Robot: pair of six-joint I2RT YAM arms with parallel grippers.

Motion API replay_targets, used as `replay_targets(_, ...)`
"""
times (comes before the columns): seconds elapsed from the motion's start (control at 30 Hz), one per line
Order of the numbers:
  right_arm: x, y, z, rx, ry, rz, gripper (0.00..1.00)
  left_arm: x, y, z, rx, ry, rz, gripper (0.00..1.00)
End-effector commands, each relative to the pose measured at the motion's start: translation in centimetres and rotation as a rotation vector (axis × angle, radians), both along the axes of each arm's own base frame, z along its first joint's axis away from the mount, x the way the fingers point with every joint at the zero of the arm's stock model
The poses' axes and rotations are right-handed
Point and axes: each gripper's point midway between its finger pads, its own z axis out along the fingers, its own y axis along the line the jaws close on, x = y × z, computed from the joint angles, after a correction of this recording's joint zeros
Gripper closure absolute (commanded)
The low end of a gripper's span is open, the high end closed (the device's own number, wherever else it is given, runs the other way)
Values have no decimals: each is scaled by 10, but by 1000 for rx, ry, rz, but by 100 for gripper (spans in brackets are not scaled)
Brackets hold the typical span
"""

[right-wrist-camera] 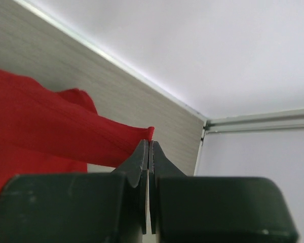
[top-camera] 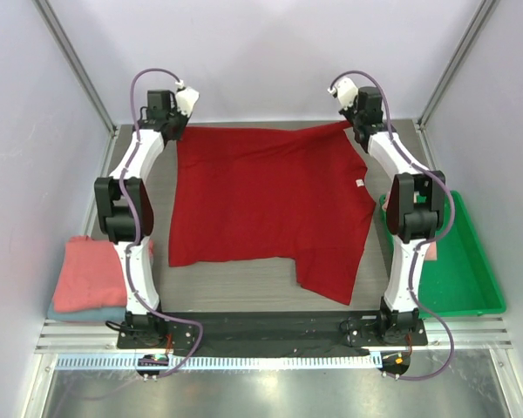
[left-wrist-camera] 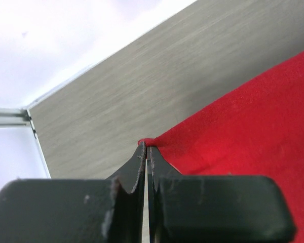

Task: Fold and stack the t-shirts
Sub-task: Fold the tshirt

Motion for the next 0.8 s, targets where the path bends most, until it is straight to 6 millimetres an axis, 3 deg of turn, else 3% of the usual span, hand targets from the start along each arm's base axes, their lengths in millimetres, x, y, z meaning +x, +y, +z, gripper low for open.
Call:
replay_targets(0.0,-21,-3,32,12,-48,-3,99,-11,3,25,15,-45,-26,100)
replay_targets(0.07,-32,-5,38,11,-48,-5,99,-18,3,22,17,-31,-29,100)
replay_targets(0.13,-42,-3,28,15,-16,-1,99,-22,4,25,23,-33,-31,100)
replay_targets(0.5,-97,14,21,58,61,30,99,-55,12,14,61,14,-33,100)
replay_targets(0.63,-115,19,20,76,89,40,99,-75,13,17,61,39,-35,100)
replay_targets(0.77,-134,26,12,98,124,54,99,-102,13,-2,62,101,-49,100)
